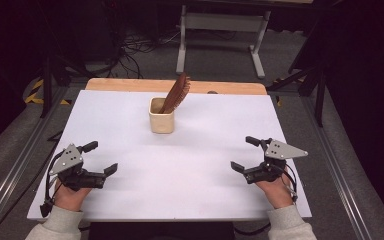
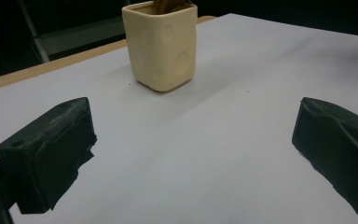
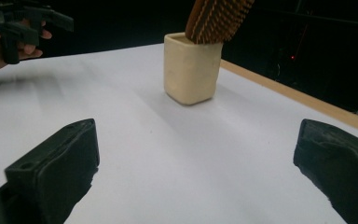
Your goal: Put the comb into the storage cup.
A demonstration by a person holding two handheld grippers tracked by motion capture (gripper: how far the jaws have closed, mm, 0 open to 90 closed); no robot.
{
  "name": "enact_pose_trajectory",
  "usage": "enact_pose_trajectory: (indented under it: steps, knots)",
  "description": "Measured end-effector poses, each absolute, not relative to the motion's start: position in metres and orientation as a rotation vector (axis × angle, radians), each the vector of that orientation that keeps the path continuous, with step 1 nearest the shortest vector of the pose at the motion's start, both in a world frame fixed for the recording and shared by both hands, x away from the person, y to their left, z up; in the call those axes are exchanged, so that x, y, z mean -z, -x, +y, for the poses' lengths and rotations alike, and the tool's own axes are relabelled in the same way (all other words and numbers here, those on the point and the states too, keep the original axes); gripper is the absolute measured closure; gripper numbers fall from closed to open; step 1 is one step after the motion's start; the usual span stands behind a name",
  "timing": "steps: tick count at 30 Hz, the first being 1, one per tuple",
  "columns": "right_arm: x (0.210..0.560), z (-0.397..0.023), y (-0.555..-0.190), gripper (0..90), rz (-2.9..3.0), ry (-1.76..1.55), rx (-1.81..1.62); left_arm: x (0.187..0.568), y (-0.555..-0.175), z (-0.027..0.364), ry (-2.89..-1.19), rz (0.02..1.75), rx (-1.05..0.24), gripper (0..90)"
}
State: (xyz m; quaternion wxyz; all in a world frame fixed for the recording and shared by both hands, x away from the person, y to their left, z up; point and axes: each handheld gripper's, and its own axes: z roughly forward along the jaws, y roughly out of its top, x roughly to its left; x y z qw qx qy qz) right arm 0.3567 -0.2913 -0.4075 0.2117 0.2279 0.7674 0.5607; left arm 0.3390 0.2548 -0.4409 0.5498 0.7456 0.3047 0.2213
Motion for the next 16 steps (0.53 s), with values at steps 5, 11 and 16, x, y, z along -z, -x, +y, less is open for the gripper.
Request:
enact_pose_trajectory:
  steps: [5,11,16]
  knots:
    - [0.429,-0.299,-0.355,0.0,2.137,-0.688,-1.532,0.449,-0.340,0.259,-1.742,0.736,-0.497,0.2]
    - [0.451,-0.302,-0.354,0.0,2.168,-0.735,-1.477,0.457,-0.343,0.263,-1.742,0.757,-0.493,0.2]
    - [0.452,-0.301,-0.353,0.0,2.152,-0.726,-1.475,0.459,-0.342,0.263,-1.737,0.759,-0.486,0.1]
